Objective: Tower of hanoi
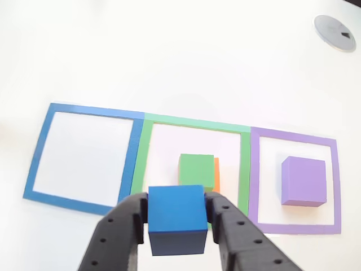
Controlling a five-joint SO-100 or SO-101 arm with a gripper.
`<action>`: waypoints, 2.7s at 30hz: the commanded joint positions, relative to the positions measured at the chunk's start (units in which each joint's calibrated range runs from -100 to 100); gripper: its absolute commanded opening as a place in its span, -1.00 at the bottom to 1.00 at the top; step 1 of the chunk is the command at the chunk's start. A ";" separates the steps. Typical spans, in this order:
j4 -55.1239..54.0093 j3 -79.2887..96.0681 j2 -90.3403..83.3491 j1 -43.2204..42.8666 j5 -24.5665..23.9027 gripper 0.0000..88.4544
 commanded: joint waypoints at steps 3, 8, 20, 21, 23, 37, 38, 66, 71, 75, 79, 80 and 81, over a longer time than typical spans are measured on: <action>-27.17 20.91 0.33 3.56 0.18 -0.97; -53.17 37.28 2.83 4.71 0.18 -0.97; -99.00 50.46 25.11 6.05 0.18 -0.96; -101.10 50.46 26.81 6.15 0.18 -0.96; -104.50 50.46 29.88 6.34 0.18 -0.96; -117.13 52.28 40.94 5.00 0.18 -0.96; -117.78 52.28 41.58 5.00 0.18 -0.96; -120.78 49.64 50.79 7.58 0.18 -0.50; -121.02 49.55 50.22 7.58 0.18 -0.41; -119.32 49.64 46.27 7.30 0.18 -0.38; -107.25 48.46 34.40 7.01 0.18 -0.38; -102.88 47.91 30.12 6.91 0.18 -0.37; -96.57 46.73 24.71 6.82 0.18 -0.38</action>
